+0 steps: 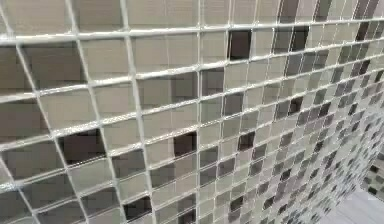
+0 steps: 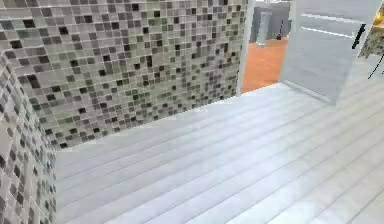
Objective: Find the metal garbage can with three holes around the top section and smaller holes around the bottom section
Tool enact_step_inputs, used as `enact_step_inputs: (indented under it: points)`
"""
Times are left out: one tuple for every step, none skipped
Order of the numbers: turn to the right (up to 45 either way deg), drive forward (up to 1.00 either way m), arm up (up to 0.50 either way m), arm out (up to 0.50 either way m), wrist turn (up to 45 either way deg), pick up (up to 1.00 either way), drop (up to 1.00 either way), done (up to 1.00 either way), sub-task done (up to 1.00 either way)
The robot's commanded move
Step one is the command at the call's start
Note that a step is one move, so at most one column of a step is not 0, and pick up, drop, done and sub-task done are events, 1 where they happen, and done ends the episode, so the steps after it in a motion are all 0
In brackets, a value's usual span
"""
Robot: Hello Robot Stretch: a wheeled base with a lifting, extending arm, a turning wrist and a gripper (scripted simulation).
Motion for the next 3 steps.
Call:
enact_step_inputs:
  points:
    - [45.0, 0.0, 0.0, 0.0, 0.0, 0.0, 0.0, 0.0, 0.0]
    - [45.0, 0.0, 0.0, 0.0, 0.0, 0.0, 0.0, 0.0, 0.0]
    - [15.0, 0.0, 0.0, 0.0, 0.0, 0.0, 0.0, 0.0, 0.0]
